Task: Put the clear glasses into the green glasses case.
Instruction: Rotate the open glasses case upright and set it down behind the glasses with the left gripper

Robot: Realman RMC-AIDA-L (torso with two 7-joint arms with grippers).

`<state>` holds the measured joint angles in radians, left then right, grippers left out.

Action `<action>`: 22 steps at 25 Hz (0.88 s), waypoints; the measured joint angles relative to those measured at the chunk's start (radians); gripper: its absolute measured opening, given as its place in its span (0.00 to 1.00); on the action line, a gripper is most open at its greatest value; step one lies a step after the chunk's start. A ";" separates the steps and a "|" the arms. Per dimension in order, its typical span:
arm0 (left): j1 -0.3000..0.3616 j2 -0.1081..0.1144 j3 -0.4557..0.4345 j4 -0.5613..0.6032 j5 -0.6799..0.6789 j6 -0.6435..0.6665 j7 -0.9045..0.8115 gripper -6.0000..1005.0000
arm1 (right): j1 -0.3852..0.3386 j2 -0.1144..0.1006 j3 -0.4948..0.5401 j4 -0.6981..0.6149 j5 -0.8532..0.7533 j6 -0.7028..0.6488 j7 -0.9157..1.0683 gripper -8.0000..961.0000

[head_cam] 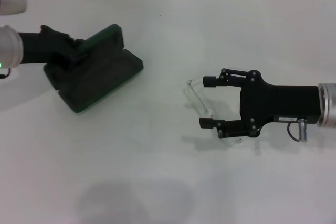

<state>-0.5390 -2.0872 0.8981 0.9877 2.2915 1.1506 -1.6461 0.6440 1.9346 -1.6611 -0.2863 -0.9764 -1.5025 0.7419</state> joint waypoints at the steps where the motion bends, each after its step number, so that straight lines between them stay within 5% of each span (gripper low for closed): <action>1: -0.003 0.000 0.012 0.000 -0.006 0.000 0.002 0.20 | -0.002 0.000 -0.001 0.000 0.000 -0.003 -0.001 0.83; 22: -0.178 0.000 0.292 -0.125 -0.139 -0.148 0.189 0.21 | -0.034 0.033 -0.002 -0.012 -0.042 -0.013 -0.060 0.83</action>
<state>-0.7169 -2.0877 1.1901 0.8632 2.1527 1.0027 -1.4567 0.6099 1.9680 -1.6628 -0.2980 -1.0189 -1.5157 0.6819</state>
